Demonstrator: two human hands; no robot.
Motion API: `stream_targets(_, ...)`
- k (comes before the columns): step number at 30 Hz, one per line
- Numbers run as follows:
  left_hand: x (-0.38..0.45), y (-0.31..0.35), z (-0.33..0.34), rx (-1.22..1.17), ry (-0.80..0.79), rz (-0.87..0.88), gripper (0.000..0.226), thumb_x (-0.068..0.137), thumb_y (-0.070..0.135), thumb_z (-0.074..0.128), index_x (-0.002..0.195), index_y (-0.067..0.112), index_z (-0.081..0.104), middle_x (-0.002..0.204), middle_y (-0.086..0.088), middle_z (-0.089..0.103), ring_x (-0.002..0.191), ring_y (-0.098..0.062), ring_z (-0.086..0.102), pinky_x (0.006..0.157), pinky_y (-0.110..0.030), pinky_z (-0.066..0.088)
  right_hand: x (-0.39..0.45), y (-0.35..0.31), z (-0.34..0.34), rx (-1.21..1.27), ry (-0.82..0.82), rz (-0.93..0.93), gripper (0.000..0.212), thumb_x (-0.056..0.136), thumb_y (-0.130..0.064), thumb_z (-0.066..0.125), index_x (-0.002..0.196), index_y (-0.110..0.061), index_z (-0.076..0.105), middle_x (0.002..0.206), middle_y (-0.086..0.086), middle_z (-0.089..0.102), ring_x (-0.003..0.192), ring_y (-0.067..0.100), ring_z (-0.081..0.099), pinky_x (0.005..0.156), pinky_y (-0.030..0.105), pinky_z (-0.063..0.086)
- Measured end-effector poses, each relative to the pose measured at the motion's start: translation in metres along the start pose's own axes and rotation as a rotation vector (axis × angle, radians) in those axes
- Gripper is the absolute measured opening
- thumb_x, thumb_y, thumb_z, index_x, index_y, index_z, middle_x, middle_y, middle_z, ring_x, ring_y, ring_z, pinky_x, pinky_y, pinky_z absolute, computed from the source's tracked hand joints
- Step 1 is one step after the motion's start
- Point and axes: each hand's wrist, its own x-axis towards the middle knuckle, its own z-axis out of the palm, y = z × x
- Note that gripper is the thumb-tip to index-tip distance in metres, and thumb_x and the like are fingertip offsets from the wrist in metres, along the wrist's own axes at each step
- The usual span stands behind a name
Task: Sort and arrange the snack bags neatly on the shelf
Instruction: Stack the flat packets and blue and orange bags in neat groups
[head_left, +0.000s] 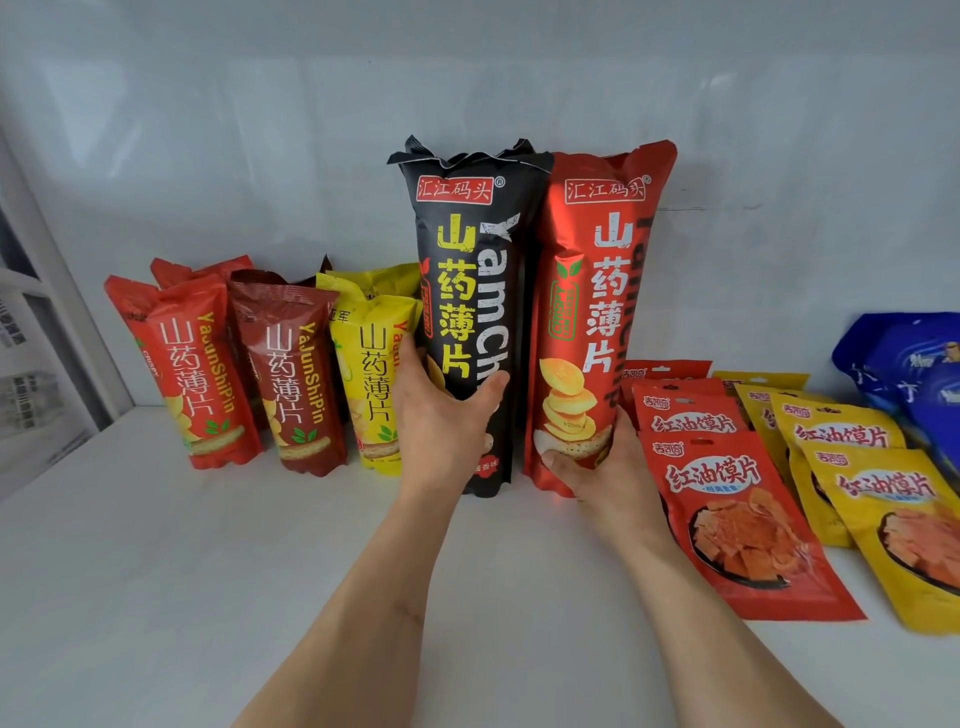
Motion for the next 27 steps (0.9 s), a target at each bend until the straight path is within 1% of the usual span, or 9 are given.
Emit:
stream_targets(3,-0.003,0.003,0.001,0.036,0.049,0.030,0.107,0.060,0.061,0.080,0.148,0.028,0.029,0.137,0.004,0.052,0.133,-0.019,0.046,0.107,-0.048,0.045,0.001,0.003,0.000,-0.017,-0.008,0.011,0.089,0.071,-0.042,0.085,0.145,-0.032,0.036,0.137,-0.009,0.054,0.126,0.012,0.052,0.105,0.042,0.047)
stream_targets(8,-0.008,0.006,0.002,0.112,0.062,0.063,0.112,0.071,0.044,0.086,0.157,0.019,0.017,0.148,-0.003,0.037,0.142,-0.020,0.027,0.118,-0.044,0.027,0.000,0.003,0.000,-0.036,0.004,0.022,0.093,0.070,-0.046,0.084,0.146,-0.034,0.033,0.139,-0.008,0.052,0.128,0.013,0.051,0.106,0.045,0.047)
stream_targets(11,-0.008,0.006,0.002,0.121,0.060,0.061,0.112,0.070,0.049,0.085,0.156,0.019,0.019,0.148,-0.004,0.036,0.142,-0.020,0.027,0.118,-0.048,0.028,-0.003,0.003,0.001,-0.047,0.010,0.024,0.095,0.068,-0.047,0.085,0.146,-0.036,0.031,0.140,-0.010,0.051,0.129,0.012,0.050,0.107,0.044,0.046)
stream_targets(15,-0.012,0.008,0.000,0.148,0.061,0.066,0.111,0.069,0.053,0.084,0.155,0.019,0.022,0.148,-0.003,0.036,0.142,-0.020,0.028,0.117,-0.049,0.031,-0.007,0.002,0.000,-0.053,-0.005,0.047,0.092,0.070,-0.037,0.086,0.145,-0.033,0.033,0.139,-0.009,0.052,0.128,0.013,0.051,0.107,0.044,0.046)
stream_targets(17,-0.015,0.009,-0.003,0.156,0.053,0.073,0.110,0.070,0.052,0.083,0.154,0.018,0.022,0.150,-0.002,0.035,0.143,-0.020,0.027,0.118,-0.048,0.030,-0.011,-0.002,-0.003,-0.079,-0.014,0.072,0.097,0.064,-0.046,0.087,0.144,-0.039,0.032,0.138,-0.012,0.051,0.128,0.013,0.052,0.105,0.045,0.047)
stream_targets(19,-0.019,0.009,-0.008,0.163,0.056,0.079,0.107,0.071,0.051,0.083,0.154,0.017,0.024,0.152,-0.002,0.035,0.144,-0.019,0.026,0.118,-0.047,0.029,-0.015,-0.002,-0.005,-0.111,-0.011,0.074,0.106,0.055,-0.067,0.082,0.144,-0.048,0.028,0.139,-0.019,0.049,0.127,0.011,0.052,0.101,0.046,0.050)
stream_targets(21,-0.023,0.009,-0.015,0.169,0.069,0.089,0.103,0.073,0.052,0.081,0.154,0.018,0.027,0.152,-0.001,0.036,0.144,-0.017,0.026,0.118,-0.045,0.030,-0.027,-0.014,-0.007,-0.196,0.004,0.067,0.110,0.056,-0.074,0.076,0.148,-0.044,0.023,0.143,-0.014,0.047,0.130,0.015,0.050,0.101,0.046,0.050)
stream_targets(24,-0.027,0.006,-0.031,0.185,0.061,0.111,0.092,0.079,0.055,0.075,0.152,0.018,0.032,0.151,0.000,0.038,0.143,-0.018,0.030,0.116,-0.046,0.033,-0.052,-0.043,-0.011,-0.413,0.039,0.049,0.095,0.073,-0.057,0.075,0.147,-0.021,0.028,0.142,0.007,0.045,0.130,0.028,0.044,0.103,0.043,0.044)
stream_targets(27,-0.026,0.004,-0.049,0.194,0.033,0.131,0.080,0.083,0.057,0.068,0.148,0.019,0.040,0.146,0.001,0.044,0.136,-0.019,0.041,0.110,-0.047,0.040,-0.080,-0.064,-0.005,-0.435,0.036,-0.023,0.071,0.080,-0.051,0.071,0.136,-0.018,0.043,0.129,0.004,0.052,0.119,0.023,0.048,0.091,0.034,0.045)
